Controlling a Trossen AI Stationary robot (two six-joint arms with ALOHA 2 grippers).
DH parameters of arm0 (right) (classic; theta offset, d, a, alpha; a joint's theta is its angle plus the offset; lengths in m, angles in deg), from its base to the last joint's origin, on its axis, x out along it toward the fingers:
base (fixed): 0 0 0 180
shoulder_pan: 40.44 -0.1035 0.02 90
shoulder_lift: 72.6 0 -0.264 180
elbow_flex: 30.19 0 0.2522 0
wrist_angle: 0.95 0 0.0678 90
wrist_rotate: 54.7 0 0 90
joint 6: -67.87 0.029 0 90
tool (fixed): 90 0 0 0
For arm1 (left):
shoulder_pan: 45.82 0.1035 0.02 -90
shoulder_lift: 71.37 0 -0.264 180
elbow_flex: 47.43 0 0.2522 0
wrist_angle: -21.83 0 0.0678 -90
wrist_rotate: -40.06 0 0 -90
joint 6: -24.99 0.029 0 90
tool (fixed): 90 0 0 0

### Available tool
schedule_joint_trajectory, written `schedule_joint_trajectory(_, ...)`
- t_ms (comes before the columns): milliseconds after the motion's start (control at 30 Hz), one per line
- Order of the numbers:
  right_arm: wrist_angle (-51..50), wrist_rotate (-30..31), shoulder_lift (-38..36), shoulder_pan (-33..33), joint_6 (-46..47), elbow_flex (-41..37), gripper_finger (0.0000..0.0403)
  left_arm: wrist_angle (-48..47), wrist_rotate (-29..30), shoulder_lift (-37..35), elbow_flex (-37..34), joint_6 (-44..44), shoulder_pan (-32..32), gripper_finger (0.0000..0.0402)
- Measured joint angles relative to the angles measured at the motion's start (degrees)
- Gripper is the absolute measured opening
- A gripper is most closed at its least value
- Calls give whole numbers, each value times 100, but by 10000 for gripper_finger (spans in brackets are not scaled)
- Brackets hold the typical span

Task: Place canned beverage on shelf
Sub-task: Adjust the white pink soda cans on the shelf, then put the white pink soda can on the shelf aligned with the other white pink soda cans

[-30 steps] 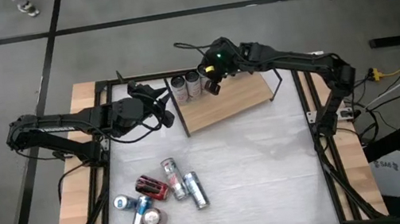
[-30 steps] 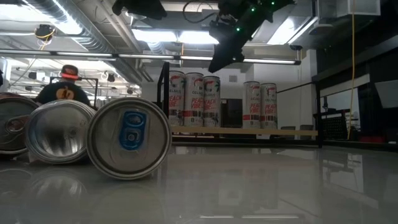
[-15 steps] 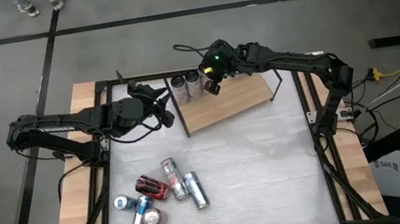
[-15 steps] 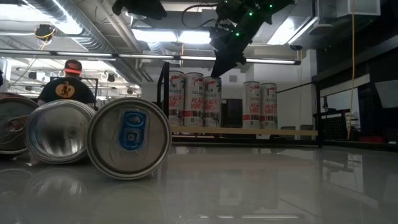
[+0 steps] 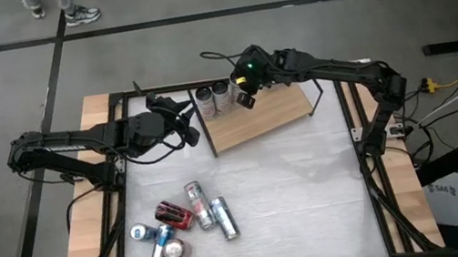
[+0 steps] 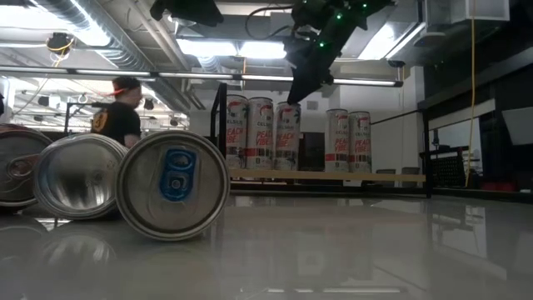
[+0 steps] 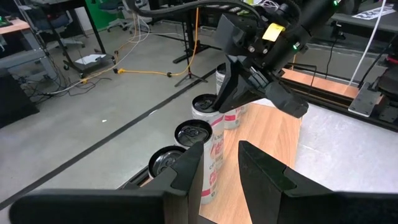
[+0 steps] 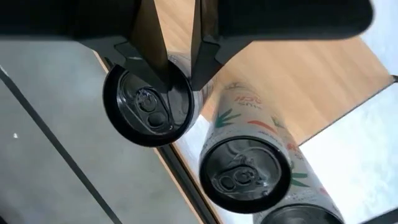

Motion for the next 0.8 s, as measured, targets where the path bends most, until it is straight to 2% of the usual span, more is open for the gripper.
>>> schedule_joint_trajectory(300, 42, 113, -253, 132, -2, -8, 66, -2, 0, 0, 0, 9, 2, 92)
schedule_joint_trajectory(500, 196, 266, -238, 477, -2, -7, 66, -2, 0, 0, 0, 9, 2, 92)
schedule_joint_trajectory(800, 159, -259, -13, 868, 3, -5, 66, -2, -5, 0, 0, 5, 2, 92)
